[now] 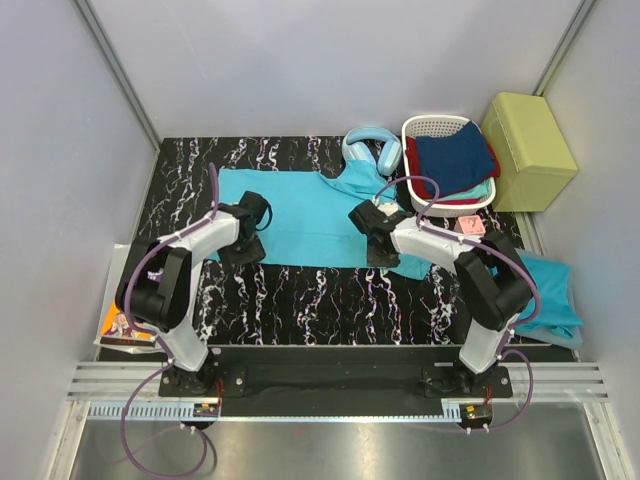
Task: Fold and stack the t-shirts
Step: Fold the flattened tshirt in 1/3 of the way
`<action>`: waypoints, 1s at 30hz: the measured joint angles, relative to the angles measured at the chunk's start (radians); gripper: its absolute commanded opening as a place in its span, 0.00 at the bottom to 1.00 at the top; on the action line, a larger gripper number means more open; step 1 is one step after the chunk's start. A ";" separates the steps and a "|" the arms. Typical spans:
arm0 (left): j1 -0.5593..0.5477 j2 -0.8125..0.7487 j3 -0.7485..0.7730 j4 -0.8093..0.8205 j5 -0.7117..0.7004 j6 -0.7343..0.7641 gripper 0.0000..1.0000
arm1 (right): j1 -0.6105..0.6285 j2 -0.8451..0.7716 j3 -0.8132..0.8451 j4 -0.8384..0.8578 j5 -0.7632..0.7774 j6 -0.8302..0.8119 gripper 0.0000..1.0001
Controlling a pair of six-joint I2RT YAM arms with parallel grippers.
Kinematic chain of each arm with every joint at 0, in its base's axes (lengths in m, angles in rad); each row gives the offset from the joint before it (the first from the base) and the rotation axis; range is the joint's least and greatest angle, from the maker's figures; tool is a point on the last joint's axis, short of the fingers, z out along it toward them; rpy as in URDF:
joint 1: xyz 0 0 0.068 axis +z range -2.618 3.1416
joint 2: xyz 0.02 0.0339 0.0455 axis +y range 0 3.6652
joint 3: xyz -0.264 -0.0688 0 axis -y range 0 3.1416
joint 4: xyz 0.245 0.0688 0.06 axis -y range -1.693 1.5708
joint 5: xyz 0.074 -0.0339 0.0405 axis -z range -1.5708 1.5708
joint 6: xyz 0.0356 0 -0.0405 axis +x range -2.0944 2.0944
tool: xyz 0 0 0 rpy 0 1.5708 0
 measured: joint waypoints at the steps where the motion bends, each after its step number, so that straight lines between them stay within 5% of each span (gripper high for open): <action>1: 0.005 0.000 0.000 0.000 0.000 0.000 0.64 | 0.000 0.009 0.000 0.006 0.000 0.000 0.40; 21: 0.150 0.044 0.076 0.005 0.004 0.026 0.63 | -0.040 0.069 0.004 0.043 -0.007 0.001 0.40; 30: 0.167 0.118 0.092 0.020 0.035 0.026 0.51 | -0.040 0.069 0.003 0.046 -0.008 0.001 0.33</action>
